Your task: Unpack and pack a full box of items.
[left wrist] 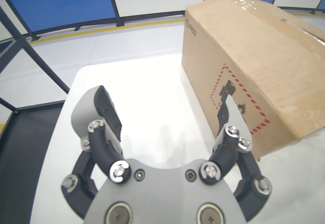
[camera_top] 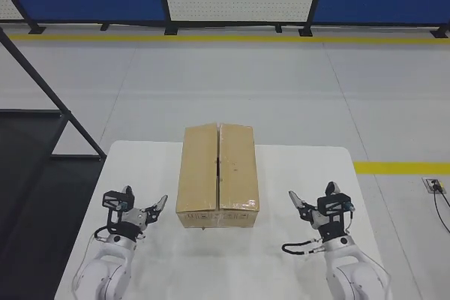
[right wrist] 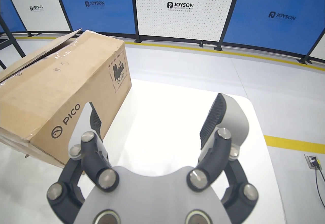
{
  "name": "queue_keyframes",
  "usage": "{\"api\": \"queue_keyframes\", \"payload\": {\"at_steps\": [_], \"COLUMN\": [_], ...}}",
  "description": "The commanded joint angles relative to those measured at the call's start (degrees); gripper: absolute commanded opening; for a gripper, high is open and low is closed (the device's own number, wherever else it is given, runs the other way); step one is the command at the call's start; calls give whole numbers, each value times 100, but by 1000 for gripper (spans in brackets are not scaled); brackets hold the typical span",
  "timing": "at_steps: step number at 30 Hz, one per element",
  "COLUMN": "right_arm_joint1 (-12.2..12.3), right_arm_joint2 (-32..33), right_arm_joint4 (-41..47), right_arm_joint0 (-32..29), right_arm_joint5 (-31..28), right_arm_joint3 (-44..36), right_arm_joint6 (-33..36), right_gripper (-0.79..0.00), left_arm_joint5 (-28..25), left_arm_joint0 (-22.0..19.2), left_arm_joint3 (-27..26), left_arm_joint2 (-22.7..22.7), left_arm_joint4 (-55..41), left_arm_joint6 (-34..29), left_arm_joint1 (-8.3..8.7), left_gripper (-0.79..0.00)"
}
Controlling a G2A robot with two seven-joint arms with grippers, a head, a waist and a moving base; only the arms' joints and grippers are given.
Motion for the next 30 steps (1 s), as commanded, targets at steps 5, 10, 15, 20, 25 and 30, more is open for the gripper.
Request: {"api": "queue_keyframes", "payload": {"at_steps": [5, 10, 15, 20, 25, 30], "right_arm_joint1": [27, 98, 143, 143, 146, 152], "right_arm_joint2": [42, 167, 305, 305, 265, 38], "right_arm_joint4": [-283, -849, -1057, -1057, -1448, -2604], "right_arm_joint0": [-122, -368, -572, -572, -591, -575], "right_arm_joint5": [-473, -1066, -1360, -1360, -1245, -914], "right_arm_joint3": [-60, -265, -472, -472, -556, -659], "right_arm_joint6": [-92, -325, -269, -269, -561, -945], "right_gripper": [0, 0, 0, 0, 0, 0], "left_arm_joint5": [3, -59, -148, -226, -224, -231], "left_arm_joint0": [-81, -21, 74, 119, 76, 4], "left_arm_joint3": [157, 48, -126, -222, -203, -213], "left_arm_joint2": [338, 468, 598, 784, 1025, 1228], "left_arm_joint4": [310, 438, 556, 658, 776, 852], "left_arm_joint6": [55, 81, 57, -21, -36, -39], "left_arm_joint1": [-43, -61, -75, -99, -140, -181], "left_gripper": [0, 0, 0, 0, 0, 0]}}
